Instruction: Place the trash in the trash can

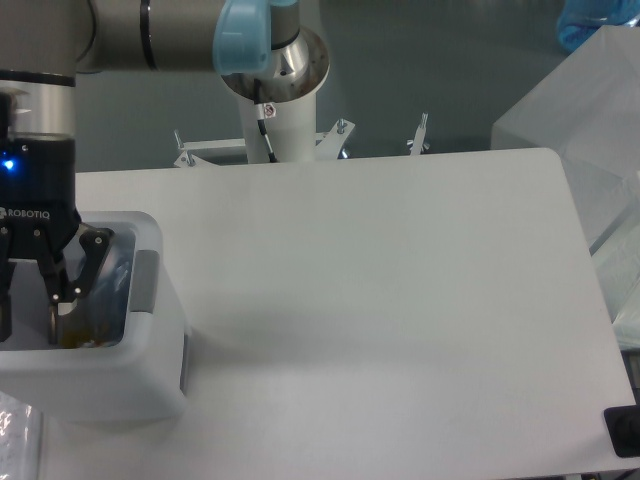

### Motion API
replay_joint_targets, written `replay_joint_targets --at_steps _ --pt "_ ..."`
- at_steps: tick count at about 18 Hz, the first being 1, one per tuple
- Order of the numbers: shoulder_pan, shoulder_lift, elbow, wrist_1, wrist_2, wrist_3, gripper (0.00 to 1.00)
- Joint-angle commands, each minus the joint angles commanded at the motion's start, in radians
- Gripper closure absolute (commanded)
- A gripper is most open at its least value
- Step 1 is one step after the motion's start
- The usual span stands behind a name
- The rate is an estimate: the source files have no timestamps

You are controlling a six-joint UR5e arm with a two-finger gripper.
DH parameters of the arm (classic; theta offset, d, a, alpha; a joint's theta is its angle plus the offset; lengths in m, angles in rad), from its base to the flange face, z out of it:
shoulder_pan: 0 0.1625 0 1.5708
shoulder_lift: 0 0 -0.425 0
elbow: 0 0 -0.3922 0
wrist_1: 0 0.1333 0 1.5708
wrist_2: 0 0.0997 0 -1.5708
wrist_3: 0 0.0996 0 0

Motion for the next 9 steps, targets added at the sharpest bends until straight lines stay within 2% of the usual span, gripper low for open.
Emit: replay_joint_targets --at_steps 2,4,5,9 --pt "0.002 0.005 0.000 0.000 0.000 0.000 0.47" --pt "0.014 0.000 -0.002 -0.002 0.000 0.009 0.23" --pt "0.037 0.002 -0.006 0.000 0.005 0.018 0.00" --pt "0.193 0.000 -0.006 0.000 0.023 0.021 0.00"
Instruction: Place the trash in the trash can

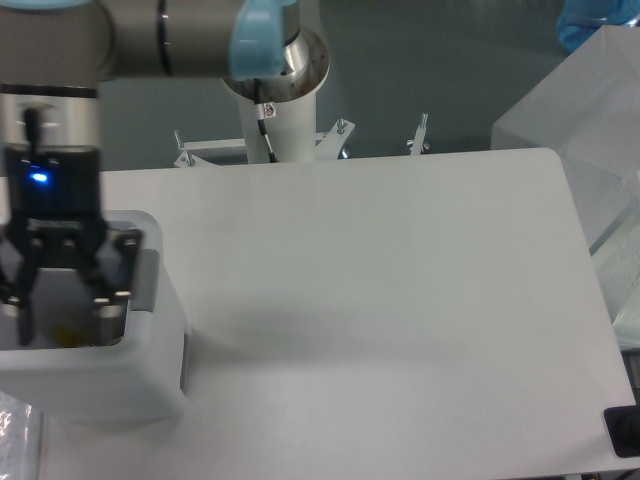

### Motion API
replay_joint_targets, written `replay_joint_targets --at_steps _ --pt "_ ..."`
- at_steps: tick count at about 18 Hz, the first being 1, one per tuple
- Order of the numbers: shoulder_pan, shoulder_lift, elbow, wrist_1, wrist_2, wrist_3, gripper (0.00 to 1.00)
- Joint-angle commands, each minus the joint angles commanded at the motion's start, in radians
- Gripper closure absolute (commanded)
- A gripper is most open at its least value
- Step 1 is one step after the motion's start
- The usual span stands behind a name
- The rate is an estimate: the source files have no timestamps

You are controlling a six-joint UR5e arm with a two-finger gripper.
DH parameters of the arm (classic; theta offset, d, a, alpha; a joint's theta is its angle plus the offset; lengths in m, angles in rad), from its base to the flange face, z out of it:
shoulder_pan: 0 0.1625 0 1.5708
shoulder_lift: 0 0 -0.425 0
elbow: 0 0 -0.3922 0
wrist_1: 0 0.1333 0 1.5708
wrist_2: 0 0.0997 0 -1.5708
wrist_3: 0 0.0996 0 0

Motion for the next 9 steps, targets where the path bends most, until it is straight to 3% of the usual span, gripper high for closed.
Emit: replay_joint_targets --at_steps 4,9 --pt "0.125 -0.026 0.029 0.000 -0.002 0.156 0.00" --pt "0.246 -0.018 0.002 -0.012 0.015 0.388 0.00"
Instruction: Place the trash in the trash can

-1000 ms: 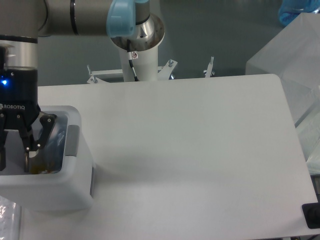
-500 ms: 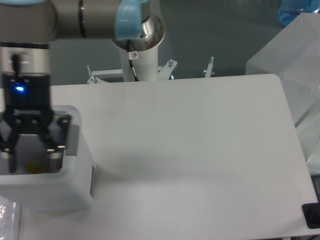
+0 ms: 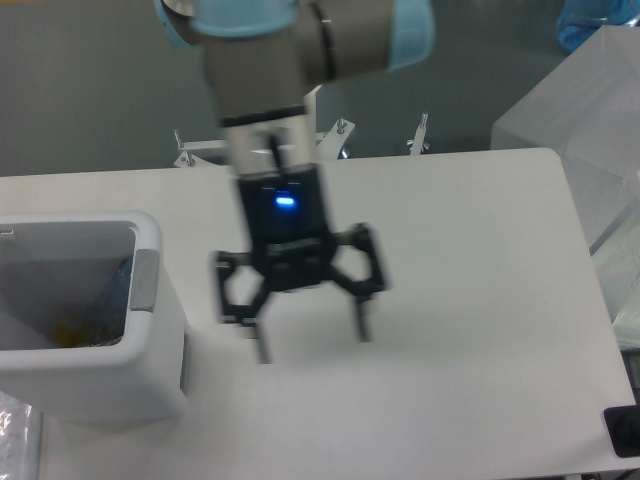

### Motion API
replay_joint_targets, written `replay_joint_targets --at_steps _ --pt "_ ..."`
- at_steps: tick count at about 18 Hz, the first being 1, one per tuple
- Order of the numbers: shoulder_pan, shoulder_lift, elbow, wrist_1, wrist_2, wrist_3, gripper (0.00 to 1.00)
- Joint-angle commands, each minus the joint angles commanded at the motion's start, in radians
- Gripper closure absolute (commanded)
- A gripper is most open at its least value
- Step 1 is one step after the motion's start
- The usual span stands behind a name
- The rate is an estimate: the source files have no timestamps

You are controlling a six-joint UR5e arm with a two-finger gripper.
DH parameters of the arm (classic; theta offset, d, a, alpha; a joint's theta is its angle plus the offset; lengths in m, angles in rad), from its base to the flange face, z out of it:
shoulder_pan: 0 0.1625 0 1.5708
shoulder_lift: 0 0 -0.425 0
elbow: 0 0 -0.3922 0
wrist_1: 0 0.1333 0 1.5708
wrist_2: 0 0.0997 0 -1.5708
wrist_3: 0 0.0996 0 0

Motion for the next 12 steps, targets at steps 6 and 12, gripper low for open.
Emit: replay_joint_targets --at_steps 6,12 --pt "0.066 0.070 -0.104 -0.074 0.118 0.397 0.00" --pt "0.172 0.166 -0.204 -0.077 0.071 0.518 0.00"
